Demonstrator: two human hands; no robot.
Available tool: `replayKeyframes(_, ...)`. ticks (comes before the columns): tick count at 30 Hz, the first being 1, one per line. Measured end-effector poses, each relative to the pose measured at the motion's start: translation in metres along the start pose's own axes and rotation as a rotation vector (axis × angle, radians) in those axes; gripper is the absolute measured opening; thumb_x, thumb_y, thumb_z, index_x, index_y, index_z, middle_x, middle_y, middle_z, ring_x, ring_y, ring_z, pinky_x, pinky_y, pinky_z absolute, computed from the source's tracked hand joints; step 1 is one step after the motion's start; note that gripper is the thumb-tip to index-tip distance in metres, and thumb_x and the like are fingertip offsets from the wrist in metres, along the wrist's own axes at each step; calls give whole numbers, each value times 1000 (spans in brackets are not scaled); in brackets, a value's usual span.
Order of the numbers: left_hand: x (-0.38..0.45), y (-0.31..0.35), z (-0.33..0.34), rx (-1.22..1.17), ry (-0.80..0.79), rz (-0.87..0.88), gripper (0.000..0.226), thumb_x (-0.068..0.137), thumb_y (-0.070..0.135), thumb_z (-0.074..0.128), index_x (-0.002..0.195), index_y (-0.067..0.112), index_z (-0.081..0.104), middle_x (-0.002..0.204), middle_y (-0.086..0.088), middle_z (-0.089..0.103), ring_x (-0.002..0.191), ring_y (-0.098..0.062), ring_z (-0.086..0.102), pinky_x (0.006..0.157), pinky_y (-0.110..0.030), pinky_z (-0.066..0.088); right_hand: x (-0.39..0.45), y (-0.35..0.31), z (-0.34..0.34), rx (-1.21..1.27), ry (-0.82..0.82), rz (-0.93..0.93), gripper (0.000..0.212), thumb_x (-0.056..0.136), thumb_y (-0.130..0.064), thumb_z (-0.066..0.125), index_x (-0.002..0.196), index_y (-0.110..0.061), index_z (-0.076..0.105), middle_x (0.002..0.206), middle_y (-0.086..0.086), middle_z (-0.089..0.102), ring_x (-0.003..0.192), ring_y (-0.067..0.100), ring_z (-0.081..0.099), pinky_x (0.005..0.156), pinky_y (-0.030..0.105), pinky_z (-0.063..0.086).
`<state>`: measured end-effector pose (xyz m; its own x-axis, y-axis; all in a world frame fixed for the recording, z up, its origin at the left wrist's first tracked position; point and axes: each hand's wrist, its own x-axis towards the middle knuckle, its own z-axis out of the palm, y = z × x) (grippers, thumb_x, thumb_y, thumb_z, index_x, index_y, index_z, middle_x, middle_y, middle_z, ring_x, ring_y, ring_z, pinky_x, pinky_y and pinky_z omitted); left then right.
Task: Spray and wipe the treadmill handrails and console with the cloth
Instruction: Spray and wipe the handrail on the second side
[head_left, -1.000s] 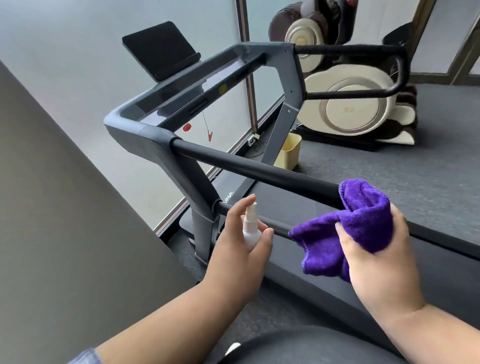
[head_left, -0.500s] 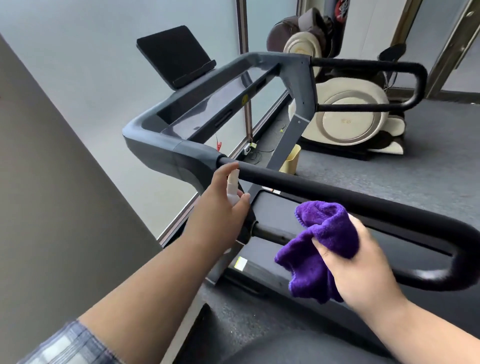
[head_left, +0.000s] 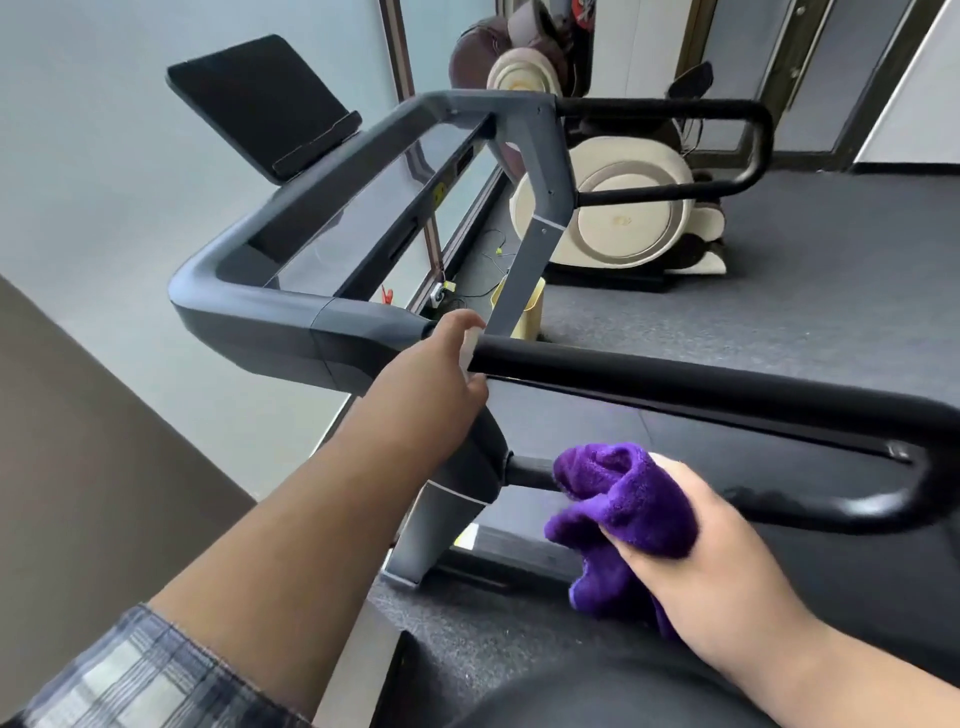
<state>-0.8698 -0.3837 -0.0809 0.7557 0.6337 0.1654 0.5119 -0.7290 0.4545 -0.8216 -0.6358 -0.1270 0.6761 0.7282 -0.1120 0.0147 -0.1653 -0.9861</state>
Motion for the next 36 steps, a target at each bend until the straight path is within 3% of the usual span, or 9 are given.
replayKeyframes(2,2,0,4,2,-4,6,39,90,30,58,120,46,39,64,9,54,47,-9,53,34,-21,32,-5,8,1,7,-66,66,36,89,-30,74,122,-33,61,101,2,75,75,30,73,66,38,55)
replayKeyframes(5,3,4,6,-24,4,-9,37,90,32,59,119,46,40,64,9,56,50,-7,54,39,-22,32,-8,10,-3,81,-178,121,35,95,-26,69,128,-27,56,100,18,73,77,39,71,66,48,59)
replayKeyframes(10,-10,31,7,-83,-16,73,45,89,38,61,123,51,35,61,11,56,58,-2,59,44,-23,34,-14,17,-22,-38,-110,93,40,96,-21,65,132,-34,54,109,7,73,72,38,72,77,52,60)
replayKeyframes(12,-18,50,13,-108,-20,131,46,88,40,61,123,53,34,60,12,55,68,11,56,42,-22,38,-19,20,-32,-44,-81,80,41,96,-19,65,133,-32,54,110,7,73,71,38,72,77,54,60)
replayKeyframes(16,-28,96,34,-102,-54,225,47,90,41,61,126,52,33,61,16,52,69,15,55,42,-21,33,-32,24,-53,5,-36,94,36,95,-25,67,129,-32,58,108,8,72,68,41,71,70,56,60)
replayKeyframes(20,-33,136,56,-87,-85,220,43,91,40,61,121,51,33,62,19,47,49,-3,53,42,-18,27,-47,24,-79,23,-17,123,33,95,-25,68,127,-32,59,107,7,72,66,41,70,70,55,61)
replayKeyframes(25,-38,169,71,-43,-71,195,35,91,41,61,113,51,35,61,14,52,50,1,49,43,-20,27,-65,28,-118,-114,12,104,32,96,-26,67,126,-34,59,111,0,71,74,27,73,77,46,60)
replayKeyframes(31,-54,206,82,-52,-69,180,43,90,43,61,120,54,32,62,16,54,45,1,50,41,-19,28,-79,23,-155,-66,-46,86,29,96,-24,66,122,-35,59,105,1,73,64,32,72,66,37,58)
replayKeyframes(36,-70,254,110,-35,-68,281,48,90,40,62,125,51,32,67,21,45,56,4,43,49,-17,28,-88,31,-190,-98,11,50,40,91,-21,72,126,-36,60,114,-1,70,89,20,71,83,41,58)
